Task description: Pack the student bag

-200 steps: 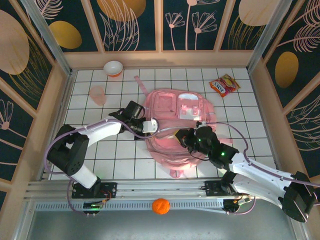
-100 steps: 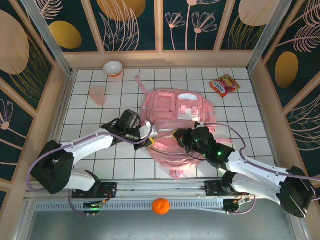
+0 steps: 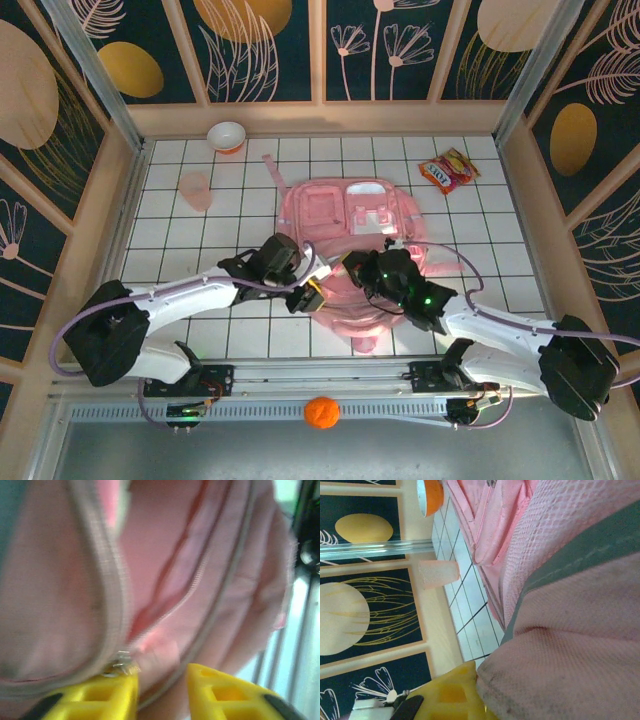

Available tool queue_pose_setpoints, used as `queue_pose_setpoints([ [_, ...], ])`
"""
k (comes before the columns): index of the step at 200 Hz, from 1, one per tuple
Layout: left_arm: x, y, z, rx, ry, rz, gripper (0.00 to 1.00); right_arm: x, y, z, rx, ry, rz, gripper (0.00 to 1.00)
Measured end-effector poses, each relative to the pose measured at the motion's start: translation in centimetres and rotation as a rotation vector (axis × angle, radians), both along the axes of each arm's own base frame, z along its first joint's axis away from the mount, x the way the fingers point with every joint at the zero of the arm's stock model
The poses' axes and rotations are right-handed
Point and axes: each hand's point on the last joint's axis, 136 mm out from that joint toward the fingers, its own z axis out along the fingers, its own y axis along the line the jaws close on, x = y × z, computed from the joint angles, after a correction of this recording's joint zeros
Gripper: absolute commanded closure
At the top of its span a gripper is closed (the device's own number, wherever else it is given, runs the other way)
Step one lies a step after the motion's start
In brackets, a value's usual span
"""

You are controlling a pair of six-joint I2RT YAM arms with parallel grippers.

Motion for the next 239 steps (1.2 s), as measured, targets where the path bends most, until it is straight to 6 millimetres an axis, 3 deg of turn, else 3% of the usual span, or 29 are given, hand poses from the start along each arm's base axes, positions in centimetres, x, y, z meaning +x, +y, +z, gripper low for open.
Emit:
queue_pose_setpoints([
  [16,-0.4,-0.2,1.3,-0.025,-0.049,-0.029,0.38,-0.1,-0.1,0.3,-0.023,-0.009,0.041,1.00],
  [33,0.0,0.0,4.4,-0.080,-0.196,-0.067,0.29,-0.5,-0.4,0.6,-0.060,-0.013,0.122,1.00],
  [58,0.6,1.1,9.3,-0.151,-0.441,-0.112,0.21,-0.9,-1.1,1.2,-0.128,-0.031,0.245,1.00],
  [83,1.8,2.3,11.0,-0.127,-0.626,-0.137,0.20,-1.4,-1.7,1.8,-0.180,-0.050,0.354,1.00],
  [96,2.6,2.6,10.4,-0.072,-0.697,-0.168,0.20,-1.6,-2.1,1.9,-0.196,-0.056,0.393,1.00],
  [127,3.9,2.7,6.1,0.090,-0.752,-0.281,0.22,-2.0,-2.7,1.5,-0.207,-0.054,0.448,1.00],
  [143,4.0,3.0,5.1,0.131,-0.762,-0.317,0.23,-2.3,-2.7,1.4,-0.207,-0.057,0.467,1.00],
  [175,5.3,1.2,2.9,0.172,-0.777,-0.414,0.35,-2.2,-2.6,1.9,-0.197,-0.065,0.487,1.00],
  [202,5.5,0.9,1.1,0.190,-0.761,-0.452,0.38,-2.3,-2.5,2.1,-0.189,-0.067,0.496,1.00],
  [216,5.3,0.8,0.8,0.186,-0.761,-0.473,0.54,-2.4,-2.4,2.2,-0.185,-0.065,0.501,1.00],
  [239,5.2,0.4,0.6,0.173,-0.765,-0.492,0.91,-2.2,-2.8,2.1,-0.177,-0.049,0.496,1.00],
])
